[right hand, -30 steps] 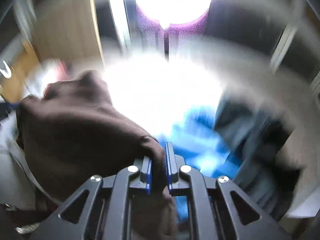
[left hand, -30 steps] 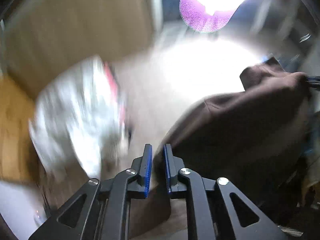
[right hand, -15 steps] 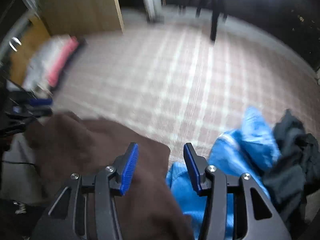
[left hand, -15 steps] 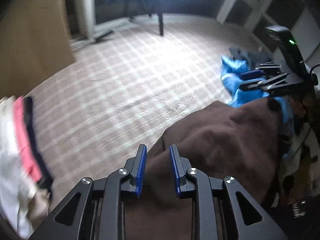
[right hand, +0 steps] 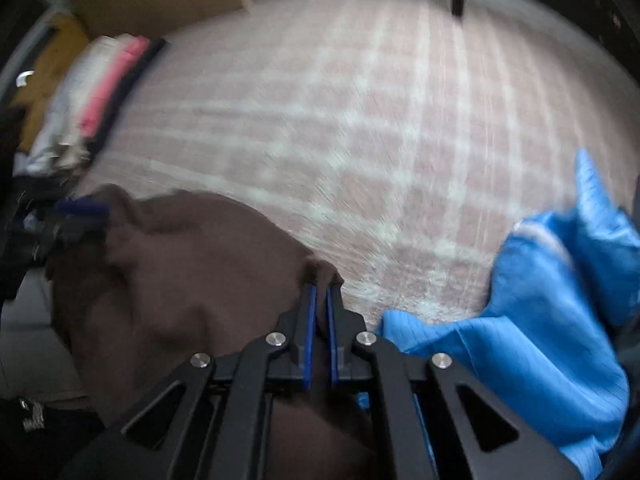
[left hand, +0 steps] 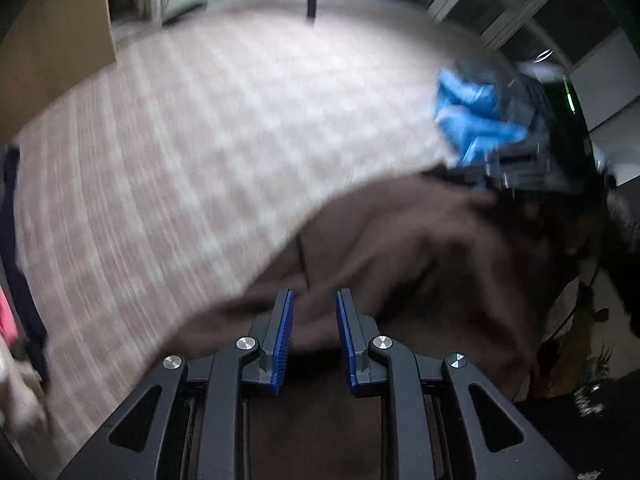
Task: Fold clothes
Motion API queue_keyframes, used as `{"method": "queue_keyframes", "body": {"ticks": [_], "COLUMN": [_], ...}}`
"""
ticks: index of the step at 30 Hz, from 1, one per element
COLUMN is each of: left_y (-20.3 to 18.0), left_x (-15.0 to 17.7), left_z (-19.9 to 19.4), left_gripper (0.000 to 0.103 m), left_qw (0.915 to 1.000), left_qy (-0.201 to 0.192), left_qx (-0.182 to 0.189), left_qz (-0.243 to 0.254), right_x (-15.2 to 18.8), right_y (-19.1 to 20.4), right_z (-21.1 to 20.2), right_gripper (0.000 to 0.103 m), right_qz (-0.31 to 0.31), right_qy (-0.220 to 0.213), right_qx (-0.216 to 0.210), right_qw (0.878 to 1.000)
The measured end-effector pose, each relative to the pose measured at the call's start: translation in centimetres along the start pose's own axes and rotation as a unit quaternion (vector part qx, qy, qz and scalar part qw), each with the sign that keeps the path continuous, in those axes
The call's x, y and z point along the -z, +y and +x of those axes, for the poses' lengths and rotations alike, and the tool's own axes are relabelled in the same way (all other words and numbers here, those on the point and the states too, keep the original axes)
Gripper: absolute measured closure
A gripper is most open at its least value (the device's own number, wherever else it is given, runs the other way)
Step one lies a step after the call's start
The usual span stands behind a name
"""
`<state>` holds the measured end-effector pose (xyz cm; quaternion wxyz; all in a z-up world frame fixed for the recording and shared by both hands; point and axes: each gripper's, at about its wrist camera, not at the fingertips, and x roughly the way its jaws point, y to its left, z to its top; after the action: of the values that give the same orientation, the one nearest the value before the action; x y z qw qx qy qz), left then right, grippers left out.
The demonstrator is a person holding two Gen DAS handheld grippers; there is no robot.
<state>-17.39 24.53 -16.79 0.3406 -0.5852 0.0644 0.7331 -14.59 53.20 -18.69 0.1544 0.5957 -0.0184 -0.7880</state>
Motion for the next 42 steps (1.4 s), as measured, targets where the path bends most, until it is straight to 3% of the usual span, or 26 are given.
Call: {"method": "queue_keyframes", "body": {"ticks": [3,9,11,12,13,18,19,21,23,25,27,28,30,31,36,39,42], "left_y": [0.1,-0.6,-0.7,-0.8,-0.9,-1.5,-1.5,-0.9,-0.4,0.4,1.1,1.3,1.4,1.3,0.3,0.2,0.2], "left_x": [-1.8,-2.5,-2.2,-2.1,-2.0,-1.1,-1.2,-1.3,-1.4,-1.5,-1.5,-1.5,-1.5,-1.5,-1.1,-1.8,-4.0], "left_z": [0.3,5.5,5.2,4.8,4.4,-1.4,-2.7,-4.0,-5.2,-5.6,-4.7,-3.9,-2.4,-1.8,-4.7,-9.6,-16.2], "left_gripper": [0.078,0.069,0.074,0.081,0.102,0.102,0.098,0.071,0.035,0.028,0.028,0.031,0.069,0.100,0.100,0.100,0.100], "left_qw": [0.9997,0.9917,0.9909,0.9915,0.9919,0.9925,0.9927,0.9936,0.9942,0.9940,0.9896,0.9851,0.9735,0.9680,0.9778,0.9845,0.9806], "left_qy": [0.003,0.077,0.059,0.047,0.036,-0.038,-0.054,-0.063,-0.071,-0.061,-0.036,-0.024,-0.002,0.006,-0.050,-0.110,-0.190], "left_qx": [0.022,0.103,0.120,0.121,0.121,0.115,0.107,0.093,0.079,0.091,0.139,0.170,0.227,0.248,0.201,0.135,0.047], "left_qz": [0.008,0.002,-0.010,-0.012,-0.013,0.012,0.013,0.015,0.017,0.012,-0.001,-0.009,-0.027,-0.037,-0.028,-0.018,-0.006], "right_x": [1.0,0.5,0.6,0.7,0.7,1.1,0.8,0.2,0.0,0.0,0.1,0.1,0.0,0.1,-0.3,-1.5,-4.9], "right_y": [1.4,2.9,3.6,3.9,4.1,5.0,5.2,5.8,6.7,7.7,8.3,8.5,8.6,8.5,6.6,5.7,5.5], "right_z": [-3.7,-7.0,-8.0,-8.8,-9.5,-13.4,-14.1,-15.5,-16.6,-17.2,-17.7,-17.8,-17.6,-17.3,-16.9,-17.0,-17.5], "right_gripper": [0.098,0.098,0.098,0.099,0.099,0.099,0.099,0.099,0.099,0.099,0.099,0.099,0.099,0.099,0.099,0.099,0.099], "right_qz": [-0.014,-0.069,-0.078,-0.082,-0.085,-0.094,-0.097,-0.104,-0.117,-0.135,-0.145,-0.147,-0.151,-0.153,-0.119,-0.108,-0.119], "right_qy": [-0.056,-0.117,-0.128,-0.133,-0.138,-0.184,-0.193,-0.209,-0.220,-0.226,-0.227,-0.227,-0.221,-0.219,-0.224,-0.238,-0.268], "right_qx": [0.010,0.037,0.044,0.048,0.050,0.058,0.057,0.054,0.051,0.053,0.052,0.053,0.061,0.070,0.096,0.107,0.118], "right_qw": [0.998,0.990,0.988,0.987,0.985,0.977,0.975,0.971,0.967,0.963,0.962,0.961,0.962,0.961,0.963,0.959,0.949]}}
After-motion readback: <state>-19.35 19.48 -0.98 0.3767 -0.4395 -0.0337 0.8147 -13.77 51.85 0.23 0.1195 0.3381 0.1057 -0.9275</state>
